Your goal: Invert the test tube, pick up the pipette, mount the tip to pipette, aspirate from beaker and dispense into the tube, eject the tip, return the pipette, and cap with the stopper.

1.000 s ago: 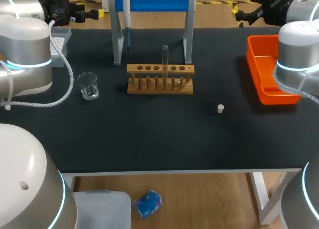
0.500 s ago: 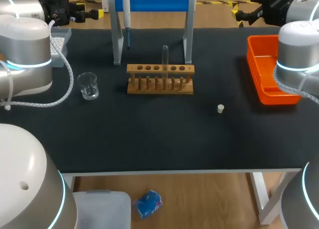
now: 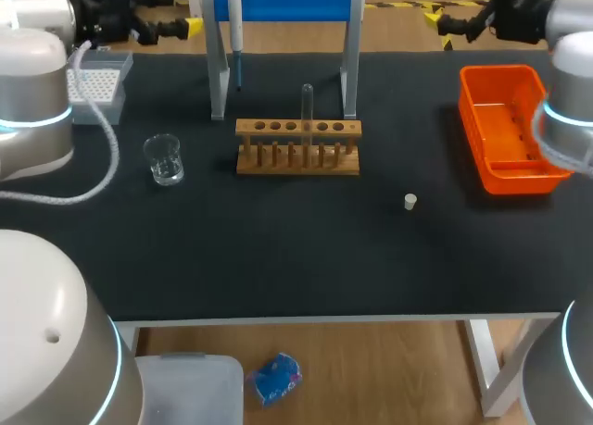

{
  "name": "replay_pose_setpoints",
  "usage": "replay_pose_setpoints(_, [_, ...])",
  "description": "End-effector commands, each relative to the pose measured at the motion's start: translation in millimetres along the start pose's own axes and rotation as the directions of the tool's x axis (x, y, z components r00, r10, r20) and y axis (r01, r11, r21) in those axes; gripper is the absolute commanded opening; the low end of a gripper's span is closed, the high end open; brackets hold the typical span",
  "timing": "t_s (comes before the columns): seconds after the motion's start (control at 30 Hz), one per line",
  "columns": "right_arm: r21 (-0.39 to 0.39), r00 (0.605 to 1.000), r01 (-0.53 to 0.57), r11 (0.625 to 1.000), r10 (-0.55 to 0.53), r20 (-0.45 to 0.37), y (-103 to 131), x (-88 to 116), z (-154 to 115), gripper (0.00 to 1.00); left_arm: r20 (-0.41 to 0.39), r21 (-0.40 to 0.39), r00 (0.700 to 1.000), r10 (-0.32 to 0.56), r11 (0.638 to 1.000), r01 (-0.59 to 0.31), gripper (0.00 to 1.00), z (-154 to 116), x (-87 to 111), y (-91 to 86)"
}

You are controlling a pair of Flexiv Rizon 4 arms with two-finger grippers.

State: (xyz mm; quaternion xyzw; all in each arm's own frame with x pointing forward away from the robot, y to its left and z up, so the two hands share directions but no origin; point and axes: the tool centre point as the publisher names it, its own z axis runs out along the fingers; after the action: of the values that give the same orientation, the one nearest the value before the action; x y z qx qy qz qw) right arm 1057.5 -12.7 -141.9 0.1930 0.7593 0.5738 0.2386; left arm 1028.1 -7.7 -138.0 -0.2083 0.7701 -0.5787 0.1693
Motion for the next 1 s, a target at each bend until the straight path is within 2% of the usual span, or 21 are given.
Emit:
replay_pose_setpoints(0.03, [-0.09, 0.974, -0.006, 0.996, -0.014, -0.227, 13, 24, -56, 1.0, -0.137, -0.035, 0.989, 0.051, 0.998, -0.056, 1.0, -35, 25.7, -3.5])
replay_pose_setpoints(0.07, [-0.09, 0.963, 0.003, 0.996, -0.027, -0.267, 17, 29, -61, 1.0, -0.144, -0.043, 0.988, 0.061, 0.997, -0.068, 1.0, -37, 31.7, -4.5])
replay_pose_setpoints(0.57, [-0.09, 0.963, 0.003, 0.996, -0.027, -0.267, 17, 29, -61, 1.0, -0.144, -0.043, 0.988, 0.061, 0.997, -0.068, 1.0, -37, 31.7, -4.5])
replay_pose_setpoints(0.6, [-0.09, 0.963, 0.003, 0.996, -0.027, -0.267, 17, 29, -61, 1.0, -0.145, -0.042, 0.987, 0.063, 0.997, -0.069, 1.0, -38, 36.1, -4.3])
replay_pose_setpoints(0.73, [-0.057, 0.932, 0.009, 0.998, -0.029, -0.36, -1, 59, -53, 1.0, -0.175, -0.093, 0.983, 0.056, 0.993, -0.073, 1.0, -25, 65.0, 11.9])
replay_pose_setpoints(0.8, [-0.048, 0.921, 0.006, 0.999, -0.025, -0.389, -11, 75, -50, 1.0, -0.182, -0.113, 0.982, 0.055, 0.991, -0.076, 1.0, -17, 82.7, 19.0])
replay_pose_setpoints(0.87, [-0.056, 0.91, -0.009, 0.998, -0.015, -0.413, -20, 89, -48, 1.0, -0.188, -0.113, 0.981, 0.053, 0.991, -0.075, 1.0, -9, 92.8, 28.1])
replay_pose_setpoints(0.93, [-0.053, 0.9, -0.014, 0.998, -0.01, -0.435, -29, 102, -45, 1.0, -0.2, -0.149, 0.978, 0.056, 0.985, -0.087, 1.0, 2, 104.1, 37.1])
replay_pose_setpoints(0.97, [-0.055, 0.888, -0.026, 0.998, -0.002, -0.46, -34, 109, -42, 1.0, -0.199, -0.145, 0.979, 0.046, 0.987, -0.075, 1.0, 7, 110.1, 39.8])
replay_pose_setpoints(1.0, [-0.054, 0.856, -0.042, 0.998, 0.009, -0.517, -37, 118, -40, 1.0, -0.212, -0.153, 0.977, 0.02, 0.987, -0.054, 1.0, 13, 116.4, 43.9])
